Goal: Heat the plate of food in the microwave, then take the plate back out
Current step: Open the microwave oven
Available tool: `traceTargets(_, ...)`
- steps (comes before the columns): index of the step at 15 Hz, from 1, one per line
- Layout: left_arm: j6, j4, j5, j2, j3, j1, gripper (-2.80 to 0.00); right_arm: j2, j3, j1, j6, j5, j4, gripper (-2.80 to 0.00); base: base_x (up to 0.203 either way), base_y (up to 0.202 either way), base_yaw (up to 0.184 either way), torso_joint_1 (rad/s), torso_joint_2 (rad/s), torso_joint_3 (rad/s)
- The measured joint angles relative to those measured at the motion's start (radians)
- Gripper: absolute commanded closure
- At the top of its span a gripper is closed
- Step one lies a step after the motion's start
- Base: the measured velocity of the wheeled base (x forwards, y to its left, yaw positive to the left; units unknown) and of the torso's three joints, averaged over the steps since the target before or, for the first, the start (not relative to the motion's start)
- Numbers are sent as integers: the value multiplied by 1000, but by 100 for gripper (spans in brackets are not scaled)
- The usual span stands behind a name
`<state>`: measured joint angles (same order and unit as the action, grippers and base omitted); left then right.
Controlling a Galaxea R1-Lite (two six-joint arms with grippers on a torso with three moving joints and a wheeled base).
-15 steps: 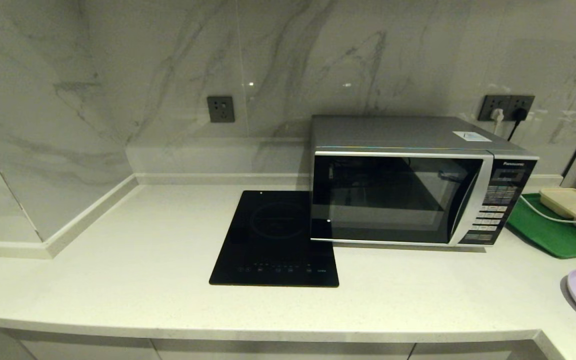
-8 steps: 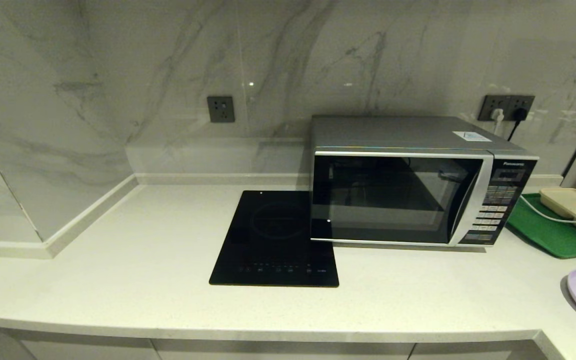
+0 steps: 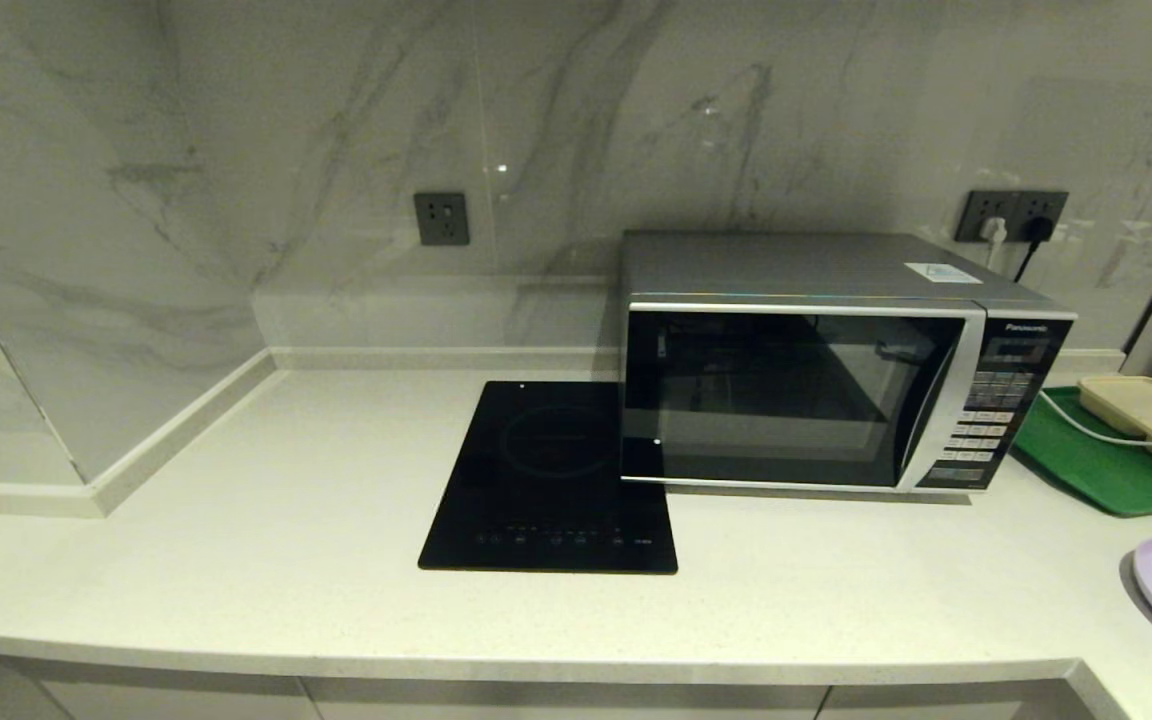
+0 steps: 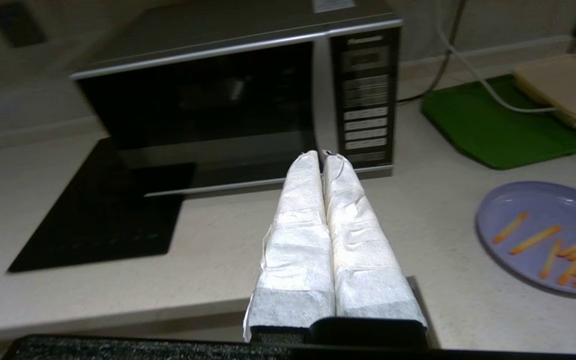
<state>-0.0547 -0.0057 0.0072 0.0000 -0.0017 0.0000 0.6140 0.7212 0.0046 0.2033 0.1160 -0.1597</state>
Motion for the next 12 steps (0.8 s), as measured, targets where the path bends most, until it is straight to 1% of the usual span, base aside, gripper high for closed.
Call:
traceTargets(2, 0, 0, 0, 0, 0, 0, 0, 239, 166, -20, -39, 112, -21, 0, 0, 0, 0, 0, 0, 0)
traceTargets(4, 0, 0, 0, 0, 0, 0, 0, 463, 307, -22, -114, 247, -29, 0, 0, 0, 0, 0, 0, 0)
traceTargets(5, 0, 0, 0, 0, 0, 0, 0, 567, 371, -4, -159, 329, -33, 0, 0, 0, 0, 0, 0, 0)
traceTargets(7, 0, 0, 0, 0, 0, 0, 0, 733, 458, 57, -253, 503, -36, 0, 0, 0, 0, 0, 0, 0)
traceTargets(8, 0, 0, 0, 0, 0, 0, 0, 802, 482, 96, -291, 592, -36, -280, 0, 0, 0, 0, 0, 0)
traceTargets(9, 0, 0, 0, 0, 0, 0, 0, 860, 489, 130, -312, 667, -36, -280, 0, 0, 0, 0, 0, 0)
traceTargets(10, 0, 0, 0, 0, 0, 0, 0, 902, 476, 161, -304, 717, -33, -280, 0, 0, 0, 0, 0, 0)
traceTargets(12, 0, 0, 0, 0, 0, 0, 0, 976, 432, 225, -221, 785, -12, -280, 0, 0, 0, 0, 0, 0)
